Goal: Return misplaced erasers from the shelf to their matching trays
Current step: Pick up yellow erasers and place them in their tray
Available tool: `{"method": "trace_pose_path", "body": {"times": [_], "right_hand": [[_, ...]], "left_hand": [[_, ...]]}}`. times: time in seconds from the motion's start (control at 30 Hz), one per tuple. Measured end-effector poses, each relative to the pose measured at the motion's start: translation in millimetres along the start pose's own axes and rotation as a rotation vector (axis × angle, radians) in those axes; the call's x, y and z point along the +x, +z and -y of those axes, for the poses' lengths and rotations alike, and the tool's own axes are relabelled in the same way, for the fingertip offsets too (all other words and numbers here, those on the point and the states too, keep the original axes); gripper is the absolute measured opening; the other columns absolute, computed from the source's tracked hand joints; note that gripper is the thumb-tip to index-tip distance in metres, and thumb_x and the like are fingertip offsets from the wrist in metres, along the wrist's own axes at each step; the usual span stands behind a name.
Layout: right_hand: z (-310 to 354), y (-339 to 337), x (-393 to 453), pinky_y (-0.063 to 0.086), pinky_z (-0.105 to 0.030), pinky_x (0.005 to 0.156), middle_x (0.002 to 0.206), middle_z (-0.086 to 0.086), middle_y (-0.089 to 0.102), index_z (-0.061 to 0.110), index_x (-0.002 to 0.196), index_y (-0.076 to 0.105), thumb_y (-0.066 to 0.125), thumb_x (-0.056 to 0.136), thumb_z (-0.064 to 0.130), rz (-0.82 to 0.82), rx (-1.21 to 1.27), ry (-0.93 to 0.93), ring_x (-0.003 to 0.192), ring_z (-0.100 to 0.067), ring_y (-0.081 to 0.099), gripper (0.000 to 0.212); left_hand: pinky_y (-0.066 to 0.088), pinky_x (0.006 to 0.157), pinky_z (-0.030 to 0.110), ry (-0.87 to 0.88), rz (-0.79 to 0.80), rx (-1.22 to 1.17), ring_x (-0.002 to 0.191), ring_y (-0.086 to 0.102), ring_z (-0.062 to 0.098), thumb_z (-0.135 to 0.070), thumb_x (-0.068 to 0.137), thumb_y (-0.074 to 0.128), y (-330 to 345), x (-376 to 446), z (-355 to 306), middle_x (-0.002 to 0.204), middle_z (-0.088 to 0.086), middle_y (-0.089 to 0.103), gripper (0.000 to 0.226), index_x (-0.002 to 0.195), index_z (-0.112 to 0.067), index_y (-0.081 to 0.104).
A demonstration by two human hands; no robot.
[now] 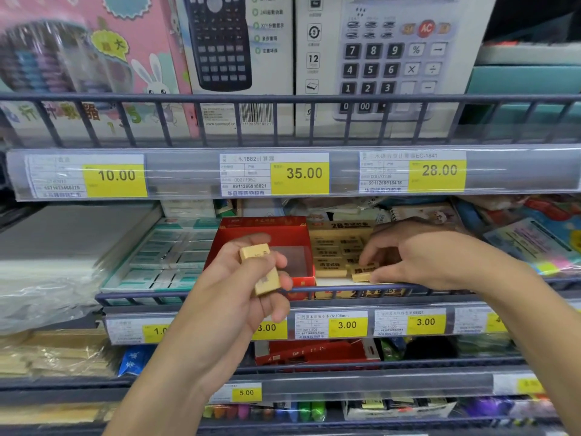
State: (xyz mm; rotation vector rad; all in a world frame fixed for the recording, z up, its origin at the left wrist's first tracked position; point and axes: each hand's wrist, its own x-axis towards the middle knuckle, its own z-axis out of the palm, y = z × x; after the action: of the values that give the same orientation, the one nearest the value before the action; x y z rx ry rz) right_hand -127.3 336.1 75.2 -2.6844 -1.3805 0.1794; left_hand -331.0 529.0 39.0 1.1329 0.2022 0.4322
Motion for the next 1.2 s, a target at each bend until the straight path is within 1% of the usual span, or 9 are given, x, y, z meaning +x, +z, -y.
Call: {"method": "trace_pose_path", "body": {"times": [0.1,0.27,0.37,0.5,0.63,0.77,0.9,1.03,1.2], "right_hand": [[0.3,-1.1,5.2,0.042,-0.002,0.073,0.093,0.031,0.059,0.044,0.102,0.068,0.072,0.087,0.047,0.005,0.032,-0.041,0.085,0.016,0.054,0.016],[0.7,2.1,11.9,0.043,-0.008,0.075,0.099,0.023,0.057,0.037,0.104,0.069,0.073,0.087,0.043,0.034,0.055,-0.065,0.086,0.007,0.054,0.018],[0.3,1.3,11.6,0.039,-0.003,0.069,0.097,0.024,0.055,0.038,0.103,0.069,0.074,0.087,0.044,0.043,0.071,-0.068,0.083,0.013,0.052,0.018],[2.0,-1.8,6.2,0.046,-0.011,0.079,0.105,0.022,0.058,0.045,0.108,0.068,0.066,0.087,0.057,0.039,0.029,-0.075,0.09,0.008,0.055,0.025],[21.3,2.8,-8.8,0.052,-0.023,0.078,0.098,0.024,0.066,0.048,0.114,0.066,0.057,0.085,0.065,-0.209,0.18,-0.114,0.087,0.003,0.061,0.034],[55.1,6.3,-21.7,0.057,-0.029,0.076,0.103,0.01,0.069,0.038,0.124,0.067,0.072,0.087,0.037,-0.25,0.736,-0.399,0.087,-0.014,0.067,0.037],[68.5,7.0,-19.9,0.055,-0.034,0.088,0.124,0.007,0.063,0.019,0.129,0.067,0.075,0.089,0.015,-0.242,0.704,-0.552,0.11,-0.02,0.064,0.041],[65.8,12.1,-18.6,0.054,-0.034,0.075,0.112,-0.003,0.067,0.015,0.114,0.071,0.08,0.083,0.012,-0.262,0.889,-0.561,0.086,-0.016,0.063,0.032],[64.2,20.7,-18.8,0.051,-0.048,0.07,0.103,-0.015,0.066,0.014,0.112,0.068,0.08,0.08,0.004,-0.314,1.01,-0.528,0.083,-0.039,0.057,0.035]], "left_hand": [[0.056,0.053,0.028,0.007,0.026,0.009,0.079,0.074,0.025,-0.021,0.089,0.066,1.6,-0.7,0.6,0.091,0.012,0.074,0.036,0.121,-0.005,0.059],[0.06,0.057,0.029,-0.009,0.065,0.03,0.093,0.077,0.034,-0.029,0.087,0.07,2.3,0.0,0.3,0.102,0.021,0.076,0.044,0.122,-0.005,0.059],[0.058,0.052,0.027,-0.014,0.102,0.088,0.087,0.077,0.03,-0.036,0.086,0.071,3.7,-1.8,-1.6,0.104,0.021,0.076,0.047,0.121,-0.005,0.059],[0.048,0.038,0.025,0.002,0.14,0.158,0.069,0.073,0.023,-0.038,0.086,0.07,7.4,-3.2,-2.4,0.101,0.019,0.077,0.043,0.114,-0.006,0.062],[0.038,0.033,0.021,0.011,0.159,0.189,0.052,0.058,0.015,-0.043,0.086,0.069,10.4,-2.9,-1.6,0.097,0.016,0.076,0.026,0.097,-0.019,0.071],[0.03,0.033,0.017,0.003,0.18,0.229,0.046,0.049,0.011,-0.05,0.088,0.067,11.3,-2.6,-1.5,0.086,0.01,0.074,0.028,0.09,-0.022,0.072],[0.026,0.034,0.015,-0.027,0.2,0.257,0.043,0.043,0.01,-0.06,0.089,0.068,10.0,-3.1,-1.4,0.076,0.007,0.068,0.041,0.09,-0.019,0.072],[0.025,0.034,0.016,-0.044,0.231,0.22,0.046,0.045,0.01,-0.064,0.09,0.062,7.6,-4.7,-2.6,0.078,0.008,0.066,0.049,0.102,-0.018,0.073],[0.026,0.035,0.018,-0.01,0.186,0.265,0.05,0.047,0.011,-0.047,0.089,0.064,2.6,-5.5,-3.3,0.089,0.009,0.073,0.031,0.1,-0.019,0.071]]}}
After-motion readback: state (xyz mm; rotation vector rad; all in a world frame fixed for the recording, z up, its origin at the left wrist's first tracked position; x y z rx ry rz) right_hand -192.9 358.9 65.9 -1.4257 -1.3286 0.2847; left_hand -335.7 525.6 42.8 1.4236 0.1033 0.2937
